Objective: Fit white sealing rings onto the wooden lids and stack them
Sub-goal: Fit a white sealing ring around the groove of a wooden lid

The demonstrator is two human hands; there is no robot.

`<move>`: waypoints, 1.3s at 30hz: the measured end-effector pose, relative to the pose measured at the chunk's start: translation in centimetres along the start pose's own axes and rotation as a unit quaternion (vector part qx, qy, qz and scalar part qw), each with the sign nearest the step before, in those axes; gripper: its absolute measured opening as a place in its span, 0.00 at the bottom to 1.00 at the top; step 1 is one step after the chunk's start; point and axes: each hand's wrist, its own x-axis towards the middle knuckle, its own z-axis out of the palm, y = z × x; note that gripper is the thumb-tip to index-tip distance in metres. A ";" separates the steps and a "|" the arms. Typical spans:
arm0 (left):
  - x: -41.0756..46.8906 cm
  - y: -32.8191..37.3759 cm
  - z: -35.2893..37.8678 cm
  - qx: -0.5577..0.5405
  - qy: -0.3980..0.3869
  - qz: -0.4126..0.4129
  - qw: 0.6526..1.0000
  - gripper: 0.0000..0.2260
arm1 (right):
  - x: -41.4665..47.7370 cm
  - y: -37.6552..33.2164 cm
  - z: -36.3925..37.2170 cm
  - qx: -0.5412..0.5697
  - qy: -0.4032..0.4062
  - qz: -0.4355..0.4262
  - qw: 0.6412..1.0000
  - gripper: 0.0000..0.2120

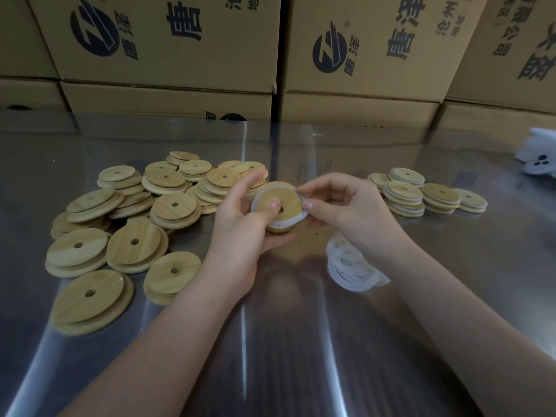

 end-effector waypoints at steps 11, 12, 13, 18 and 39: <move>0.2 0.1 -0.6 0.019 0.032 0.006 0.999 0.11 | -0.2 -0.2 1.0 0.026 0.016 0.009 1.000 0.09; 0.3 0.1 -0.6 0.028 0.039 0.016 0.999 0.12 | -0.2 -0.1 1.1 0.026 0.026 0.019 0.999 0.09; 0.3 0.1 -0.6 0.035 0.042 0.026 0.998 0.12 | -0.1 0.0 1.2 0.023 0.033 0.027 0.999 0.08; 0.1 0.0 -0.3 0.113 0.047 0.071 0.990 0.11 | -0.1 0.8 1.4 -0.008 0.072 0.004 0.997 0.06; -0.1 -0.1 0.1 0.265 0.065 0.163 0.948 0.16 | -0.2 0.6 1.3 -0.223 0.088 -0.141 0.961 0.05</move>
